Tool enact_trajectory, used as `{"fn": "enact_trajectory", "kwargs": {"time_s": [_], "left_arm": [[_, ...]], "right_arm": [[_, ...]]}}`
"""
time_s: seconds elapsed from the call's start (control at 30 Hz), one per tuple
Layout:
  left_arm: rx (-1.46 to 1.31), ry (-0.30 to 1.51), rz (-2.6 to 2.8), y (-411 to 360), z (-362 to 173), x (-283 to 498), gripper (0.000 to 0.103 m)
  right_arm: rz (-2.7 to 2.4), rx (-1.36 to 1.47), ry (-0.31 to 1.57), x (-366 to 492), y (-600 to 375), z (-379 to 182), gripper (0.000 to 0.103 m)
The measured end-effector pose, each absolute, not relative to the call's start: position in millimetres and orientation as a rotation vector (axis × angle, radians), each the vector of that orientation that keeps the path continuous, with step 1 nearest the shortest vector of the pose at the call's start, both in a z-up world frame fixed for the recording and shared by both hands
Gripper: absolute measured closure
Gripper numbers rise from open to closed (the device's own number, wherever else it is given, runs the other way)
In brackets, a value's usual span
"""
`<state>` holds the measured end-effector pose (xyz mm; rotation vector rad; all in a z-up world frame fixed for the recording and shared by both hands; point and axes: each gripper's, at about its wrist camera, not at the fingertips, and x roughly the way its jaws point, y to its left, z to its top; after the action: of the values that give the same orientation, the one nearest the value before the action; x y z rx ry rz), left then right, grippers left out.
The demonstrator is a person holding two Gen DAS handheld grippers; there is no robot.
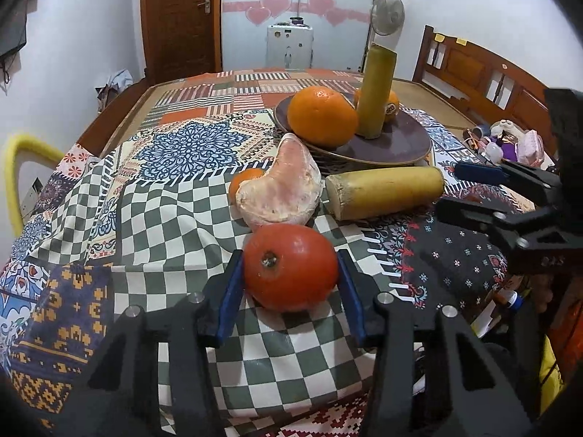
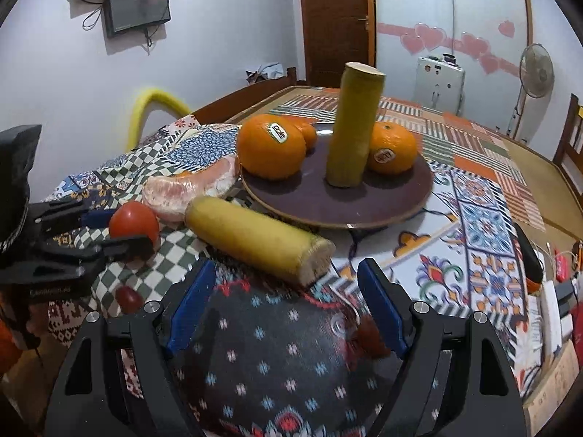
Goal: Organize fruits
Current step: 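Grasp the second yellow roll with the right tool while the left tool grasps the red tomato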
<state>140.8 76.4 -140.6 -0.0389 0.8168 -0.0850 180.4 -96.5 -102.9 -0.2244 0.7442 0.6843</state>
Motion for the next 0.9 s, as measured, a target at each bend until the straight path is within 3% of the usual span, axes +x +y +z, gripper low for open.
{"fn": "enact_trajectory", "kwargs": {"time_s": [0.17,0.2,0.27,0.43,0.6,0.77,0.83,0.9], "left_arm": [[-0.040,0.797,-0.069,79.4,-135.6,134.3,0.055],[-0.039,0.789,-0.065,80.7,-134.0,132.6,0.055],[-0.046,0.782,-0.065,82.5,-131.6,129.5,0.055],[-0.049,0.769,-0.069,82.2,-128.6,124.3,0.055],[-0.057,0.768,-0.075,80.0,-129.2,122.9,0.055],[-0.048,0.766,-0.071,79.1,-129.0,120.1,0.055],[-0.045,0.764,-0.067,78.8,-128.1,119.1,0.055],[-0.044,0.763,-0.065,78.4,-127.0,119.1,0.055]], "right_arm": [[0.703,-0.201,0.794,195.1,-90.9,-110.8,0.026],[0.712,-0.195,0.809,197.4,-90.4,-112.3,0.033],[0.721,-0.175,0.818,197.9,-94.1,-112.7,0.037],[0.744,-0.166,0.832,186.5,-105.7,-110.3,0.057],[0.786,-0.188,0.840,163.3,-112.7,-106.6,0.067],[0.798,-0.257,0.809,152.8,-109.7,-102.4,0.065],[0.794,-0.264,0.807,156.6,-103.7,-102.0,0.053],[0.797,-0.274,0.799,163.8,-96.4,-100.7,0.049]]}}
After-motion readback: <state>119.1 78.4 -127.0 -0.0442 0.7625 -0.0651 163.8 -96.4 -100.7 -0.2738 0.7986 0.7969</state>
